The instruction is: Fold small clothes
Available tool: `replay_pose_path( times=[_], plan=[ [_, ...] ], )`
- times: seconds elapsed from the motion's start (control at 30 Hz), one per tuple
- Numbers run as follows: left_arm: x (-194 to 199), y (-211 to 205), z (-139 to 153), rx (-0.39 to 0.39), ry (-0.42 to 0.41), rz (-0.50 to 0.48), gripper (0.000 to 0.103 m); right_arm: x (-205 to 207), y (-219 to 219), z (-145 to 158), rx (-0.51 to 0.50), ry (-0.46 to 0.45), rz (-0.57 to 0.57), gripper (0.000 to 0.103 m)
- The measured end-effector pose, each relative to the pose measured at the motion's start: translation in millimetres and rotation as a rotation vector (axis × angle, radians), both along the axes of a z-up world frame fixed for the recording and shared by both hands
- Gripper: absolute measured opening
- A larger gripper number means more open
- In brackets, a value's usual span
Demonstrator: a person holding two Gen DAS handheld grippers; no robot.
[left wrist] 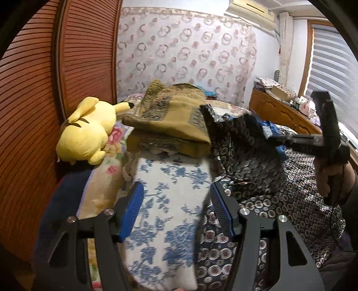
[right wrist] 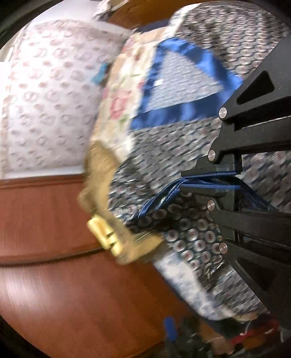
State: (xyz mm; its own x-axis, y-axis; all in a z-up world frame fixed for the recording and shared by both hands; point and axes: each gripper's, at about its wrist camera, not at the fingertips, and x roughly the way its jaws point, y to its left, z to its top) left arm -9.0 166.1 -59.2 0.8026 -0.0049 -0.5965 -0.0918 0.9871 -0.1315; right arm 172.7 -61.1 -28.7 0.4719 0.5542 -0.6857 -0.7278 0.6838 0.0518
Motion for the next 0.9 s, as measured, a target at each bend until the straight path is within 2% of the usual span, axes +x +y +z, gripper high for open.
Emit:
replay_pose_path(
  times=[0.07,0.1,0.13,0.23,0.4,0.5,0.63,0.7,0.77,0.8,0.83,0.9],
  plan=[
    [4.7,-6.8,-1.8,0.002,0.007,-0.015,0.061,-0.6,-6.8,-6.3,-0.021,0.012,-0.010,0.034],
    [7.2,-9.5,-3.1,0.004,0.012,-0.023,0.061,-0.6,-10.3,-6.4,-0.020,0.003,-0.017,0.038],
    [10.4,-12.4,-4.7,0.006,0.020,-0.031,0.061,-0.8,-11.6,-4.9,-0.012,-0.002,-0.045,0.039],
    [20.8,-20.8,-11.5,0.020,0.046,-0.054,0.061,1.1,-12.7,1.9,0.022,-0.005,-0.034,0.042],
    [36.5,-24.8,-25.7,0.033,0.090,-0.068,0.061,-5.9,6.6,5.0,0.035,0.005,0.071,0.043],
    [46.6,-23.5,-36.7,0.043,0.134,-0.062,0.061,-11.5,33.2,-6.3,-0.001,0.052,0.159,0.043],
    [53.4,-22.6,-48.5,0.056,0.172,-0.055,0.061,-10.0,62.4,-35.5,-0.107,0.077,0.192,0.042],
    [55.3,-21.8,-51.7,0.059,0.183,-0.050,0.061,-7.5,69.8,-45.3,-0.159,0.060,0.185,0.037],
    [56.1,-20.3,-54.7,0.060,0.191,-0.042,0.061,-2.0,73.2,-53.0,-0.200,0.049,0.174,0.021],
    [55.4,-19.7,-54.7,0.058,0.186,-0.041,0.061,0.1,71.6,-54.4,-0.201,0.043,0.174,0.015],
    [55.4,-19.8,-54.5,0.059,0.185,-0.039,0.061,3.1,69.0,-53.2,-0.198,0.039,0.171,0.005],
    [55.3,-19.6,-54.9,0.061,0.184,-0.034,0.061,10.1,59.9,-48.0,-0.189,0.024,0.140,0.002]
  ],
)
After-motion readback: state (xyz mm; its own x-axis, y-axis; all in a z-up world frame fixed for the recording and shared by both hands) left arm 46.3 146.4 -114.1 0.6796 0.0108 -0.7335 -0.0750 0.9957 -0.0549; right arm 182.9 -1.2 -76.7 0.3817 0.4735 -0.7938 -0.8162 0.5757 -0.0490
